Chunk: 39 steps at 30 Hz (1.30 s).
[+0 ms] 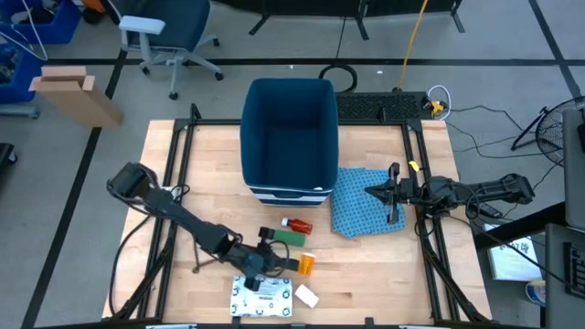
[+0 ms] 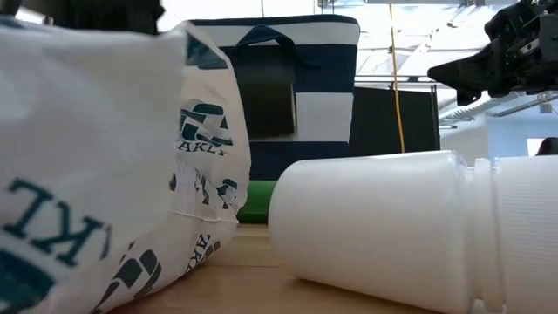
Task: Pick & place medical supplies in basket/bin
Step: Put the black bandage into the blue bin
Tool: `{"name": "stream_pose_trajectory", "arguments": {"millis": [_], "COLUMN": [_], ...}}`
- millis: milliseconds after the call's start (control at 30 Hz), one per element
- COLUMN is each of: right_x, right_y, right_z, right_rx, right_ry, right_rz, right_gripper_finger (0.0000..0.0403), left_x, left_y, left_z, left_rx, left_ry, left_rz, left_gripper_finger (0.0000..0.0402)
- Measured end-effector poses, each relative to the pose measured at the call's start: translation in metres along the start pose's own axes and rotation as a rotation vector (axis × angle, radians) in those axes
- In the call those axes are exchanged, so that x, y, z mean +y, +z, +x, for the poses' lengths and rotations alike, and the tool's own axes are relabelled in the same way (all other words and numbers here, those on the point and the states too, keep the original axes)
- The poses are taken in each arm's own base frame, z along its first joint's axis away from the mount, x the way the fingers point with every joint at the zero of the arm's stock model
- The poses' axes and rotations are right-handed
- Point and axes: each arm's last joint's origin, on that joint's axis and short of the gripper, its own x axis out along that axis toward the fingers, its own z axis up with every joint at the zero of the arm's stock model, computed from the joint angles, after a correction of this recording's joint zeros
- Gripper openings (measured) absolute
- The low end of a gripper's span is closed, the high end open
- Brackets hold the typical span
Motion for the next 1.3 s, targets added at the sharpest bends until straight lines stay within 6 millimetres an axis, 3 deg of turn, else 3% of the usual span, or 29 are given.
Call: {"name": "stream_pose_trajectory", "arguments": {"millis": [133, 400, 533, 667, 800, 1100, 1200, 1300], "right_x": [0.000, 0.000, 0.000, 0.000, 0.000, 0.000, 0.000, 0.000], "right_y": [0.000, 0.000, 0.000, 0.000, 0.000, 0.000, 0.000, 0.000], "right_z": [0.000, 0.000, 0.000, 0.000, 0.000, 0.000, 0.000, 0.000], "right_rx": [0.000, 0.000, 0.000, 0.001, 0.001, 0.001, 0.001, 0.001], "right_ry": [0.000, 0.000, 0.000, 0.000, 0.000, 0.000, 0.000, 0.000], "right_rz": [0.000, 0.000, 0.000, 0.000, 0.000, 0.000, 0.000, 0.003], "right_gripper_finger": [0.0000, 0.0000, 0.0000, 0.0000, 0.0000, 0.0000, 0.0000, 0.0000], "left_x": [0.013, 0.051, 0.073, 0.087, 0.091, 0.085, 0.086, 0.091], "left_y": [0.011, 0.024, 0.010, -0.016, -0.049, -0.115, -0.126, -0.123], "left_z": [-0.041, -0.147, -0.194, -0.221, -0.222, -0.179, -0.170, -0.173], "left_rx": [-0.021, -0.206, -0.297, -0.443, -0.583, -0.746, -0.779, -0.831], "left_ry": [0.021, 0.049, 0.095, 0.118, 0.129, 0.098, 0.140, 0.155], "left_rz": [0.036, 0.101, 0.096, 0.071, 0.030, -0.083, -0.173, -0.292], "left_gripper_finger": [0.0078, 0.0075, 0.0074, 0.0079, 0.0077, 0.0079, 0.0080, 0.0080]}}
